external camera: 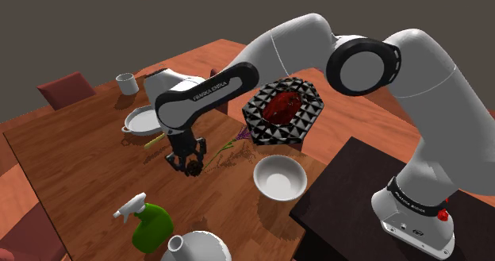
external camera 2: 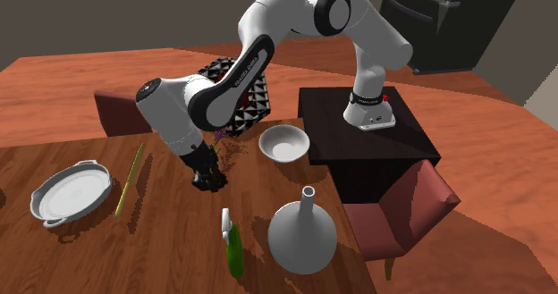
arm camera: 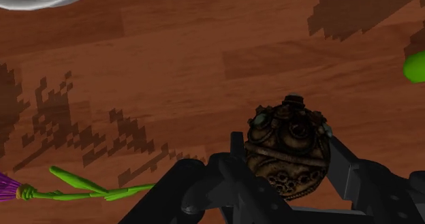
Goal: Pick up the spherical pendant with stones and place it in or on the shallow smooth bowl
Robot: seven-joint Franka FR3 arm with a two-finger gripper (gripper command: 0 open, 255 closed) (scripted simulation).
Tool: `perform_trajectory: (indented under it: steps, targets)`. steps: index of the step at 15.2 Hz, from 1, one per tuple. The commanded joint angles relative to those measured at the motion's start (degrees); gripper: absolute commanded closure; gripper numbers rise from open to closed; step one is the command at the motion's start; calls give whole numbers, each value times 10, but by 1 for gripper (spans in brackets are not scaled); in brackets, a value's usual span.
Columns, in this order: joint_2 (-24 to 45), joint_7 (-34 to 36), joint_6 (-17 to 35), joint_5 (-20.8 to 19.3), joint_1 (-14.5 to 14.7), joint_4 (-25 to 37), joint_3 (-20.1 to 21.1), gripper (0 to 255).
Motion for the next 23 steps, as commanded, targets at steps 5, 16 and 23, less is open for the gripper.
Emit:
perform_trajectory:
  steps: [5, 16, 23]
  targets:
    - [-23, 3, -31, 4, -2, 9, 4, 255]
    - [-243, -41, 105, 49, -86, -350, 26, 255]
    - [-381, -101, 169, 97, -133, -551, 35, 255]
